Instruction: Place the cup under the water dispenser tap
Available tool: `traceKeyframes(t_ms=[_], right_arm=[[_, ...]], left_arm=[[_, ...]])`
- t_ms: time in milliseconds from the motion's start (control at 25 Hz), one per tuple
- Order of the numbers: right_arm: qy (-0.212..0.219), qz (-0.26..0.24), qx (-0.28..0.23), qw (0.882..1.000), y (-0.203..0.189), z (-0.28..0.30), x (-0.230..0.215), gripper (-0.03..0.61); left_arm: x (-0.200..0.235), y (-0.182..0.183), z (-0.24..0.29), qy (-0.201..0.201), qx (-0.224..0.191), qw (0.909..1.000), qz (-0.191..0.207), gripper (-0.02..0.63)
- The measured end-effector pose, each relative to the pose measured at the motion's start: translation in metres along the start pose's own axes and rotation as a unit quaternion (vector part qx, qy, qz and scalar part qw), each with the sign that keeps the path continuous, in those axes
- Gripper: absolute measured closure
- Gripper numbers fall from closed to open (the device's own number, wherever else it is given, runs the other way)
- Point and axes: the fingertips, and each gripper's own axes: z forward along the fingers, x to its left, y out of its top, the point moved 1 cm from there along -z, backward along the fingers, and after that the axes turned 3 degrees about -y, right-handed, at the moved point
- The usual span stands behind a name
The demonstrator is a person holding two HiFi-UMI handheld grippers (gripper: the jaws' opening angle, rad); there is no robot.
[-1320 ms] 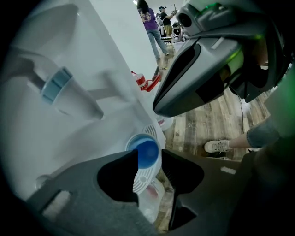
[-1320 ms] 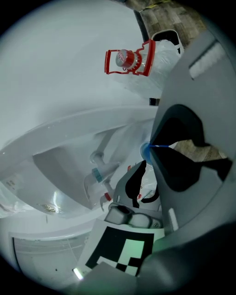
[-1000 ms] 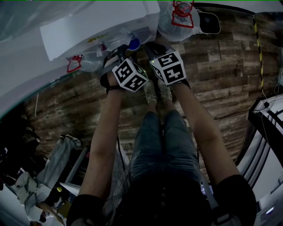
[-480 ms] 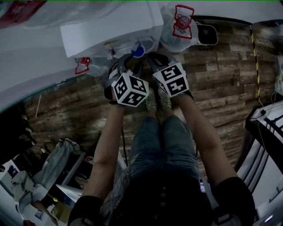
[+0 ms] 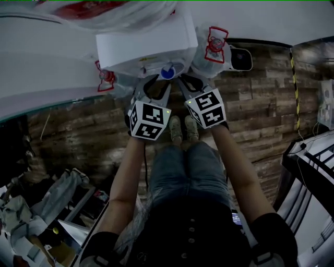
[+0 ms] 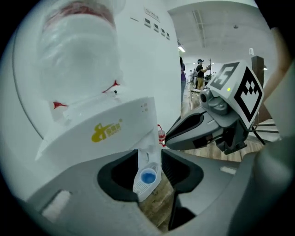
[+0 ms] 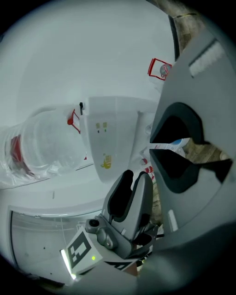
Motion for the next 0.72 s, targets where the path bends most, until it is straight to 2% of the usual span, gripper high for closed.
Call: traceKeyframes(t_ms=[280,640,720], right_arm=[[0.001,-0.011,-0.020,1.000,0.031,-0.021,0.015,0.545],[0.031,-0.049,-0.032,0.998,0.072,-0.047,0.036,0.545],[0.040,-0.055,-0.031,0.997,0.083,-0.051,0.042,0.545]], left_arm=[[0.002,0.025,-0.040,-0.006,-0.061,0.9971,-0.046,0.453],[0.007,0.064,-0.087,-0.001,-0.112,0.9921,-0.057,0.476],[0.012,0.072,-0.095,0.006,-0.124,0.9907,-0.056,0.537]])
